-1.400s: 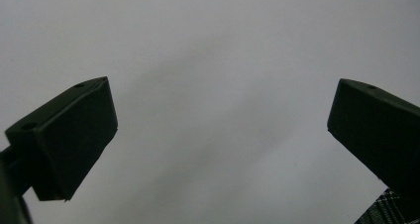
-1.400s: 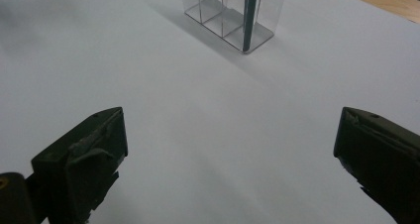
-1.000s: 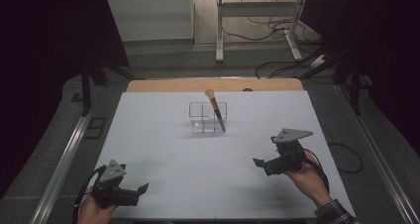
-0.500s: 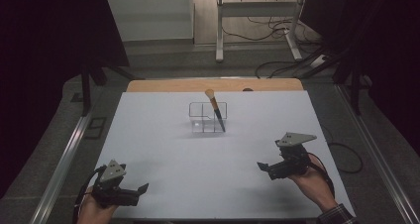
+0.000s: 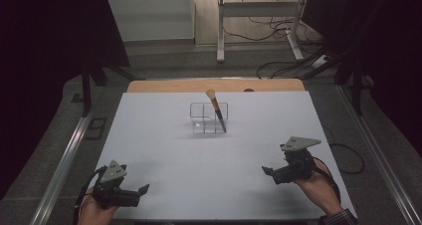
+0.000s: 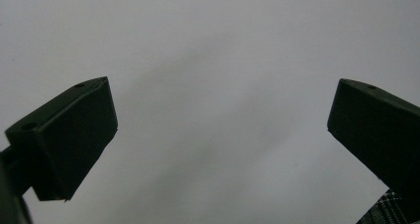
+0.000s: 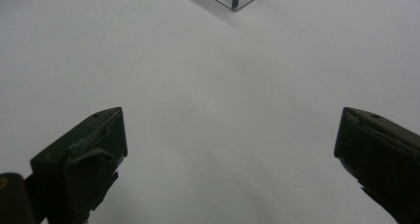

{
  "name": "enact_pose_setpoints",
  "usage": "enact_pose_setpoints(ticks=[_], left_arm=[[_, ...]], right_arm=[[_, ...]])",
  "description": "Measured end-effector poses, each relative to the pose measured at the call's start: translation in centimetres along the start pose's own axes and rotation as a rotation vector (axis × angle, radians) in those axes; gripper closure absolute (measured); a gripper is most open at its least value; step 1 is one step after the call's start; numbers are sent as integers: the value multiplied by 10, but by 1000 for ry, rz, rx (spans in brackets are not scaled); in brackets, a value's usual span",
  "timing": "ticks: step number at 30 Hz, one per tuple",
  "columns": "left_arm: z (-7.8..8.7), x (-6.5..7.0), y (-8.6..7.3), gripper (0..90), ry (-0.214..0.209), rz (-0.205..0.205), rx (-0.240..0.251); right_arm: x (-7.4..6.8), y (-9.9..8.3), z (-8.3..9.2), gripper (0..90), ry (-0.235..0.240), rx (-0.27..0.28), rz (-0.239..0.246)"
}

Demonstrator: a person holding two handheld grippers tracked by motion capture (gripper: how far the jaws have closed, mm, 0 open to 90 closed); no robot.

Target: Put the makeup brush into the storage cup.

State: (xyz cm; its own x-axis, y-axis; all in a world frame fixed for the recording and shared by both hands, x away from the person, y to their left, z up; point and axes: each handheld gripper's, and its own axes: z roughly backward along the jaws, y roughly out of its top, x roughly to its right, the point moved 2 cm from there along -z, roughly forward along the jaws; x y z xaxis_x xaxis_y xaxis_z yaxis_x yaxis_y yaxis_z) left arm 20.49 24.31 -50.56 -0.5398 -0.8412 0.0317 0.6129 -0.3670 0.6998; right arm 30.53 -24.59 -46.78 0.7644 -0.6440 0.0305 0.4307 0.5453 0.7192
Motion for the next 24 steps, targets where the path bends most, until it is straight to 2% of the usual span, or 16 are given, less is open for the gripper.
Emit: enact_pose_setpoints(ticks=[24], left_arm=[[0,0,0,0,4,0,3]], right_arm=[[4,-16,16,3,-23,10,-32]])
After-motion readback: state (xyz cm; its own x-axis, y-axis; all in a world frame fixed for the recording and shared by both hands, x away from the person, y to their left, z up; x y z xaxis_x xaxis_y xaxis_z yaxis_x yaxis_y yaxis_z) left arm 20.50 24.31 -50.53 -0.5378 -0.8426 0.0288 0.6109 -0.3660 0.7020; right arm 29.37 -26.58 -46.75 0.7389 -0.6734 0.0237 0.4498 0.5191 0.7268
